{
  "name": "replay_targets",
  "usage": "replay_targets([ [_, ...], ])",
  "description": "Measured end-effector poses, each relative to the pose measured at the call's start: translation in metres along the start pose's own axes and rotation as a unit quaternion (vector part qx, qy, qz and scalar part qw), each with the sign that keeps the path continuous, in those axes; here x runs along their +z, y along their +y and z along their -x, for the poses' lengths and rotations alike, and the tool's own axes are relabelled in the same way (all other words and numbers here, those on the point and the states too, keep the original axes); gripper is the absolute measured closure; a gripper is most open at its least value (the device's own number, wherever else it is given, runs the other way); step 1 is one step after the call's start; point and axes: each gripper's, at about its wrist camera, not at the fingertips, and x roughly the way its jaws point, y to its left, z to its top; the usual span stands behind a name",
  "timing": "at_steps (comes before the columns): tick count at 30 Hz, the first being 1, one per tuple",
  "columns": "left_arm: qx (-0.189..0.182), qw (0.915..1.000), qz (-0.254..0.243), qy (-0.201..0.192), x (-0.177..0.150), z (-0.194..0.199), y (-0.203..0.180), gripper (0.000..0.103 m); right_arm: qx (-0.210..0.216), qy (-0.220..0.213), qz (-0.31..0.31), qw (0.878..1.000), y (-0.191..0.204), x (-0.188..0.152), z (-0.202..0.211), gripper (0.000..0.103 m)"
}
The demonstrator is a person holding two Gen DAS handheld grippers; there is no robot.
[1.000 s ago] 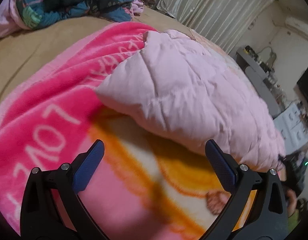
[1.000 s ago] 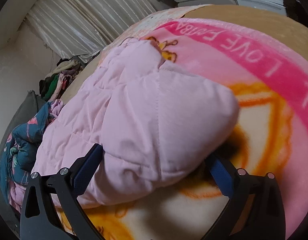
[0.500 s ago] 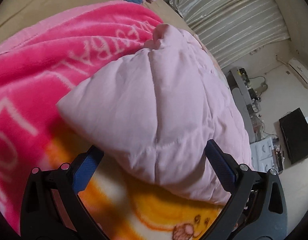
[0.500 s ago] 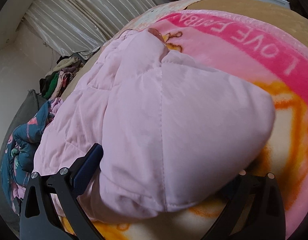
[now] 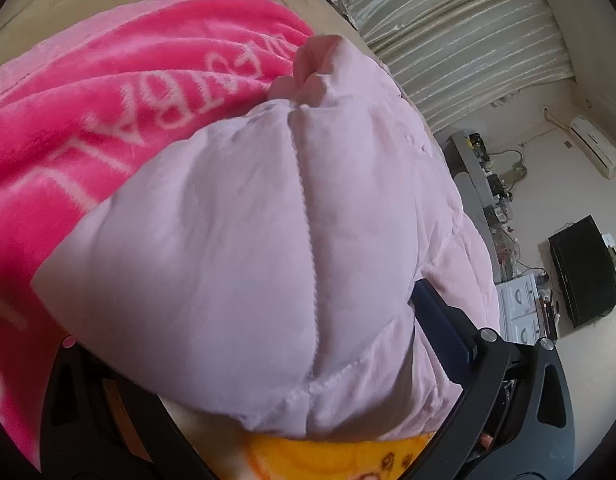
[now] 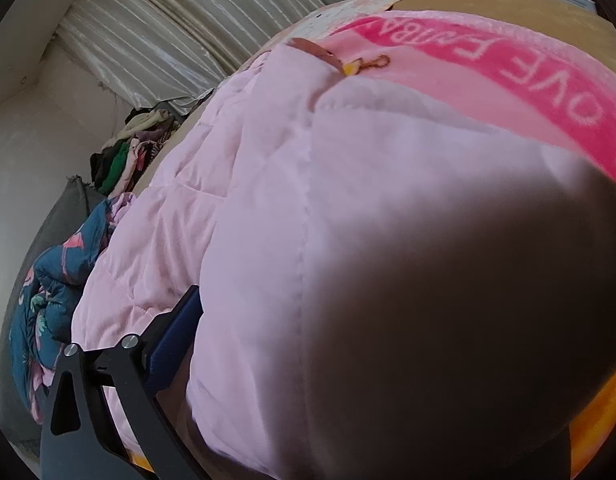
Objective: Fold large clothes
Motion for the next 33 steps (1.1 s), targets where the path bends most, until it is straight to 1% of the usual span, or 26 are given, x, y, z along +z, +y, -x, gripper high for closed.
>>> replay_targets([
  [1,-0.002,1.0000,-0.001,-0.001,0.000,0.000,0.002,0.008,0.008,0.001,-0.001,1.000,0.000,0.001,0.000,0.011],
  [3,-0.007,1.0000,-0.003,-0.004,0.000,-0.002,0.002,0.008,0.030,0.002,-0.003,1.000,-0.001,0.000,0.002,0.026],
  [4,-0.008,0.9999,-0.006,-0.005,-0.002,-0.001,0.002,0.008,0.037,0.002,0.001,0.999,0.001,0.000,0.004,0.030],
  [6,-0.004,0.9998,-0.020,-0.009,-0.002,0.000,-0.002,0.010,0.047,-0.006,0.022,0.999,0.008,-0.001,0.010,0.048],
  [7,-0.002,0.9995,-0.029,-0.011,-0.002,0.000,-0.006,0.016,0.046,-0.011,0.036,0.998,0.015,-0.002,0.014,0.051],
  [8,0.001,0.9990,-0.043,-0.015,-0.002,0.001,-0.010,0.025,0.041,-0.016,0.055,0.998,0.021,-0.003,0.018,0.056],
  [9,0.003,0.9982,-0.057,-0.019,-0.001,0.003,-0.014,0.030,0.035,-0.020,0.071,0.997,0.028,-0.004,0.021,0.058],
  [11,0.006,0.9957,-0.089,-0.026,0.000,0.007,-0.026,0.051,0.023,-0.022,0.093,0.995,0.038,-0.006,0.025,0.060],
  [14,0.011,0.9902,-0.135,-0.035,0.002,0.012,-0.041,0.064,0.012,-0.025,0.109,0.994,0.048,-0.006,0.029,0.063],
  [18,0.025,0.9830,-0.175,-0.052,0.000,0.017,-0.054,0.070,-0.002,-0.036,0.142,0.989,0.062,-0.008,0.037,0.066],
  [20,0.037,0.9780,-0.196,-0.060,-0.003,0.021,-0.061,0.072,-0.012,-0.043,0.174,0.984,0.075,-0.010,0.044,0.066],
  [23,0.042,0.9728,-0.217,-0.070,-0.004,0.033,-0.071,0.073,-0.020,-0.052,0.217,0.975,0.093,-0.014,0.058,0.067],
  [26,0.038,0.9693,-0.229,-0.081,-0.007,0.048,-0.079,0.074,-0.016,-0.062,0.247,0.967,0.108,-0.018,0.072,0.068],
  [30,0.047,0.9601,-0.259,-0.095,-0.018,0.069,-0.090,0.074,-0.010,-0.073,0.277,0.958,0.119,-0.031,0.092,0.068],
  [33,0.047,0.9556,-0.273,-0.100,-0.029,0.085,-0.093,0.074,-0.004,-0.078,0.290,0.954,0.121,-0.042,0.109,0.069],
])
